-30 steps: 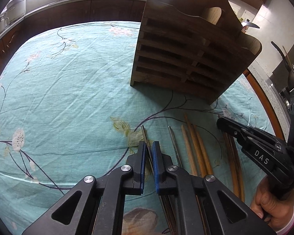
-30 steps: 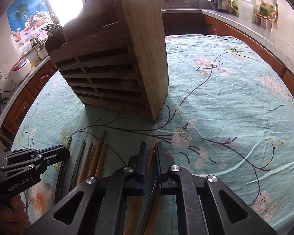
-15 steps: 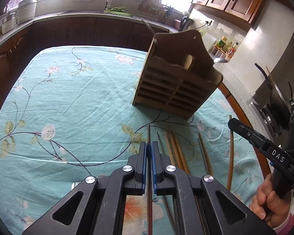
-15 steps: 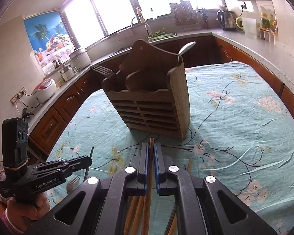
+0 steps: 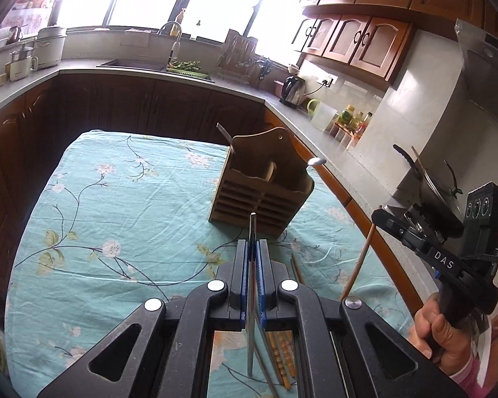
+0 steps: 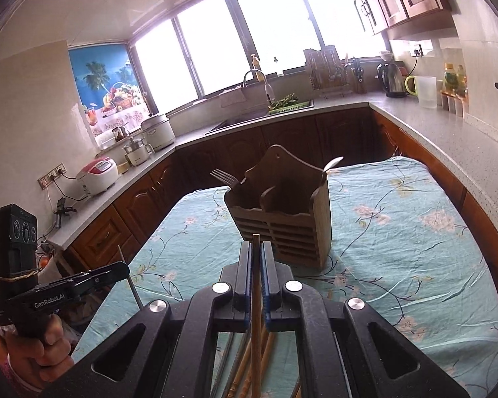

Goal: Organize utensils
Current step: 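Lift the chopsticks and carry them above the wooden holder with both grippers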

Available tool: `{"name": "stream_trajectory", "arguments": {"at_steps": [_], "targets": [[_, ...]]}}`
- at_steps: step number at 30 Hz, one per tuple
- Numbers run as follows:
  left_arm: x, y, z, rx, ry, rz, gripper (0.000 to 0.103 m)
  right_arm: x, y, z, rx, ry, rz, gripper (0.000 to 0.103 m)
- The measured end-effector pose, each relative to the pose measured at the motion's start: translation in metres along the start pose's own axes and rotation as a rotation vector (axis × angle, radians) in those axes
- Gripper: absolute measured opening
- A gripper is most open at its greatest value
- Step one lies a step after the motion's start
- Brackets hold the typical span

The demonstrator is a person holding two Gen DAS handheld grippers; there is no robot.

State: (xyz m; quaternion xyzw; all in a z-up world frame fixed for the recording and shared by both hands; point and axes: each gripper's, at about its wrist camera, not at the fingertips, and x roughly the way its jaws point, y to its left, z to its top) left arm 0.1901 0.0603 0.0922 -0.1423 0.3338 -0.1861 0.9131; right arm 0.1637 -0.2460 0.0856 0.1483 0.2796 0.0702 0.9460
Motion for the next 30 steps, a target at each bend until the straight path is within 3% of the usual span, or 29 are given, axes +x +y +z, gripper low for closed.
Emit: {"name": "stream_trajectory", "arguments": {"at_steps": [14,30], "targets": [[-0.023,-0.002,0.005,0.016,-0.05,-0.008,0.003,-0.021,0.004,0.014,-0.013,-0.07,-0.007,0.005],[-0.015,-0.004,0.034,0.032,-0.114,-0.024,0.003,-0.022,-0.004,0.038,-0.003,-0.124,-0.015,0.005]]}}
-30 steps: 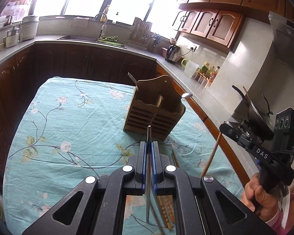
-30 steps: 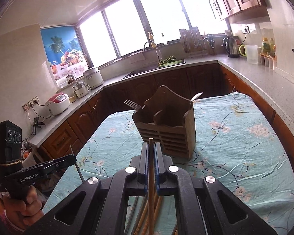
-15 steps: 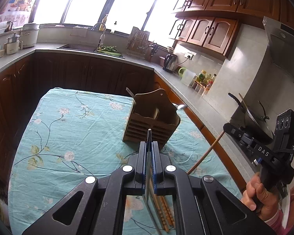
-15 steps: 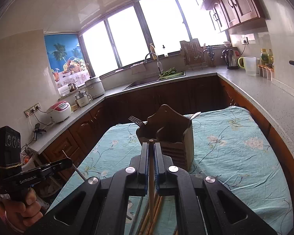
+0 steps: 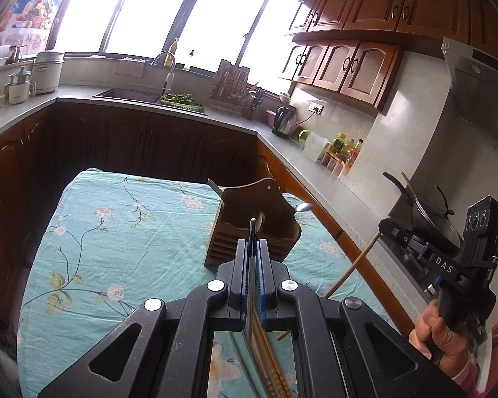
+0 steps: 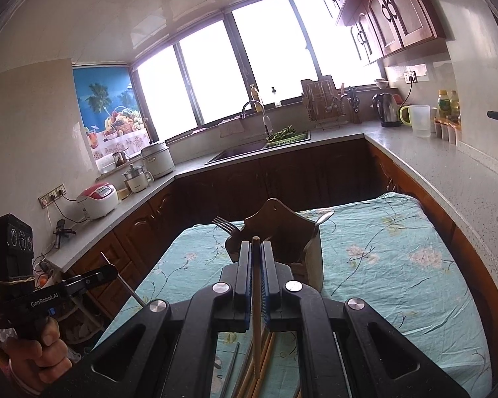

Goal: Organize utensils
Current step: 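Lift the chopsticks and carry them above the wooden holder with both grippers, then lower the chopsticks into the holder and open the right gripper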

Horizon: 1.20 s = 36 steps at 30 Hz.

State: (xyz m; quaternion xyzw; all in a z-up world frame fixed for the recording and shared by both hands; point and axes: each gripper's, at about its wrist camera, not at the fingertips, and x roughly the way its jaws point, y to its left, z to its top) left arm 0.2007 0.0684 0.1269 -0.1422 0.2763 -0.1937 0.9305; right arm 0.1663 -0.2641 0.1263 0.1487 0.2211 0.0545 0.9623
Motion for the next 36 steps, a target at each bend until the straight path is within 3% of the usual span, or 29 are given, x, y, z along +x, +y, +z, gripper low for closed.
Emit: {"name": "stream_trajectory", "arguments": {"at_steps": [12,19,24,36], "targets": [[0.029,-0.002,0.06,0.037,-0.121,-0.016,0.003,0.01,-0.009,0.073,-0.008,-0.158,-0.033,0.005],[0.075,0.006,0.083,0.02,-0.161,0.005,0.003,0.038,-0.019,0.106,-0.001,-0.215,-0.07,0.005],[0.119,0.013,0.083,-0.009,-0.154,0.017,0.003,0.066,-0.029,0.103,0.01,-0.207,-0.096,0.005],[0.204,0.037,0.056,-0.078,-0.114,0.039,0.003,0.107,-0.055,0.055,0.078,-0.136,-0.117,0.005]]}}
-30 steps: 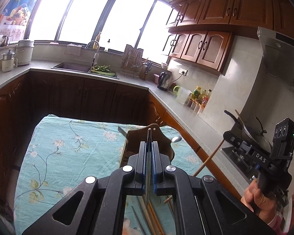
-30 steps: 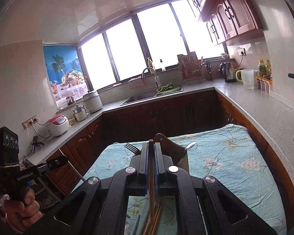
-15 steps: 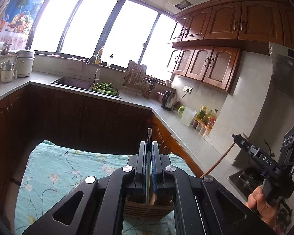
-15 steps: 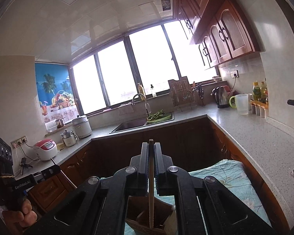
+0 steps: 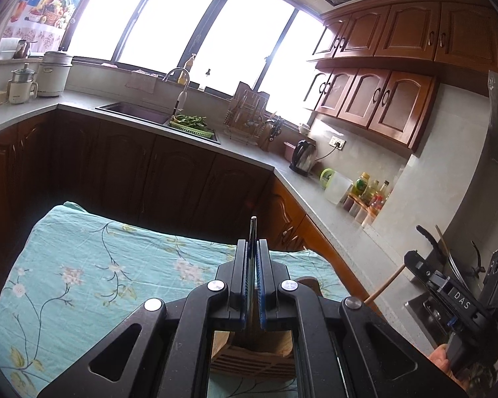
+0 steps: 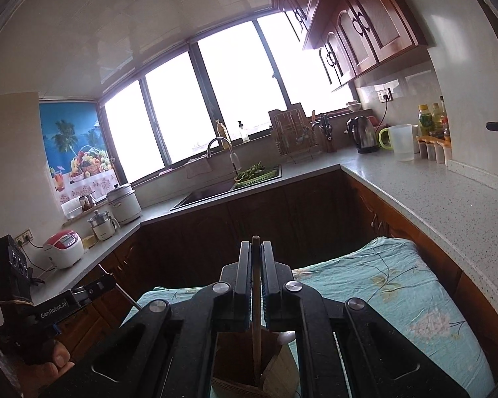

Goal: Organize utensils
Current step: 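Lower the chopsticks into the holder and open the right gripper, then open the left gripper to release the chopstick and withdraw both grippers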

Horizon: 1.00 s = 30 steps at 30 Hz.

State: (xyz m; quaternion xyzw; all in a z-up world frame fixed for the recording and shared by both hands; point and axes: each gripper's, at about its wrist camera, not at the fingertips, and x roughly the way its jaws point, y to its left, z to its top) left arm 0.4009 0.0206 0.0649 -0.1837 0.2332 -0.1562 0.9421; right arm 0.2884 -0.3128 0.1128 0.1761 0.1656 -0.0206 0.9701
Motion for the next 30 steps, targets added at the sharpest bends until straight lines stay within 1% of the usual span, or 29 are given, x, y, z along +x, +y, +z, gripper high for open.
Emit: {"name": "stream_trajectory", "arguments": {"at_steps": [8,13,21,23,24,26,27,28,29,30], "targets": [[0.022,0.008,-0.011,-0.002,0.057,0.012,0.003,0.011,-0.013,-0.017,0.028,0.043,-0.021,0.005],[0.028,0.007,-0.003,0.003,0.062,0.007,0.003,0.011,-0.018,-0.018,0.033,0.052,-0.025,0.005],[0.022,0.011,-0.002,0.005,0.073,0.01,0.003,0.014,-0.02,-0.016,0.041,0.065,-0.025,0.006],[0.019,0.013,-0.005,0.006,0.077,0.011,0.003,0.015,-0.022,-0.015,0.056,0.077,-0.02,0.007],[0.019,0.013,-0.003,0.005,0.081,0.009,0.003,0.016,-0.023,-0.016,0.066,0.081,-0.016,0.01],[0.016,0.014,-0.004,0.004,0.083,0.0,0.005,0.014,-0.027,-0.015,0.082,0.081,-0.009,0.012],[0.014,0.013,-0.004,0.005,0.08,0.001,0.008,0.013,-0.028,-0.014,0.09,0.081,-0.003,0.018],[0.012,0.014,-0.003,0.006,0.078,0.001,0.013,0.01,-0.028,-0.014,0.096,0.077,0.002,0.03],[0.009,0.014,-0.004,0.007,0.073,0.001,0.016,0.007,-0.028,-0.014,0.101,0.068,0.011,0.038],[0.006,0.014,-0.004,0.008,0.066,0.006,0.022,0.004,-0.027,-0.013,0.101,0.057,0.016,0.054]]}}
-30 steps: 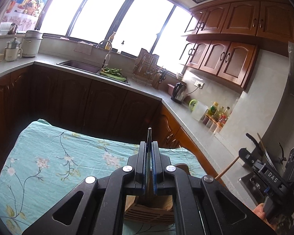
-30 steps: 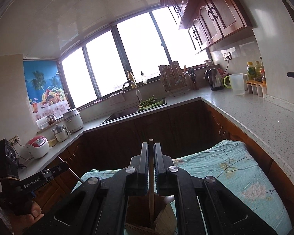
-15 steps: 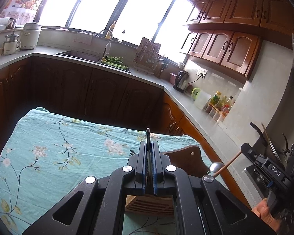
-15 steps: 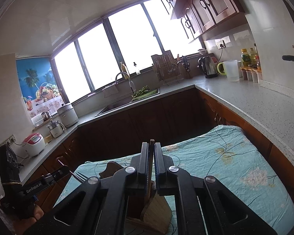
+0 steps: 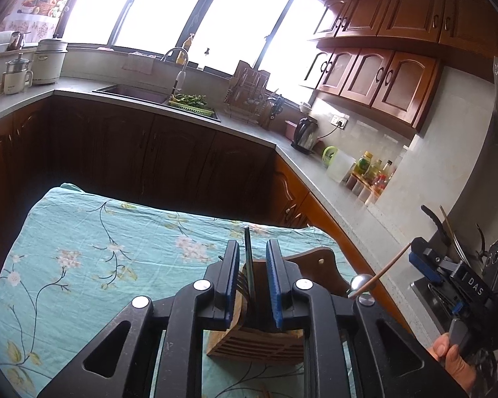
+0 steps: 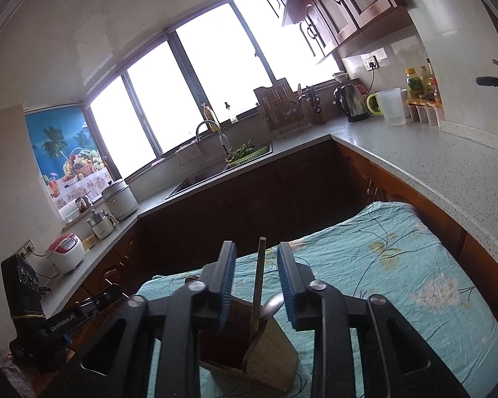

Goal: Organize utensils
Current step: 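Open the left gripper to release the chopstick and withdraw both grippers, then move both grippers back over the remaining fork and chopsticks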

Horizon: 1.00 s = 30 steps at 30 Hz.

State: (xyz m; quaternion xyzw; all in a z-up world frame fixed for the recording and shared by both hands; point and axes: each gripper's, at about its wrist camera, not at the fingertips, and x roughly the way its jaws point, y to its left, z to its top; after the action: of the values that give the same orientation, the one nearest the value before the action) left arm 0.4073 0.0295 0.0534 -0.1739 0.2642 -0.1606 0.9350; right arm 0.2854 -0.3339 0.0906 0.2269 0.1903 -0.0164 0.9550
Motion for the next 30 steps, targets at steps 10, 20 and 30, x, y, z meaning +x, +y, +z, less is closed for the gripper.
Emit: {"name": "stream_trajectory", "arguments": {"at_steps": [10,20,30], "targets": [[-0.04,0.002,-0.02,-0.036,-0.026,0.07,0.084,-0.025,0.0,-0.009,0.02,-0.002,0.026,0.103],[-0.087,-0.005,-0.057,-0.039,0.007,0.131,0.093,-0.047,-0.007,-0.044,0.038,0.085,0.019,0.103],[-0.136,-0.015,-0.089,-0.023,0.072,0.144,0.093,-0.075,-0.014,-0.079,0.037,0.159,0.009,0.103]]}}
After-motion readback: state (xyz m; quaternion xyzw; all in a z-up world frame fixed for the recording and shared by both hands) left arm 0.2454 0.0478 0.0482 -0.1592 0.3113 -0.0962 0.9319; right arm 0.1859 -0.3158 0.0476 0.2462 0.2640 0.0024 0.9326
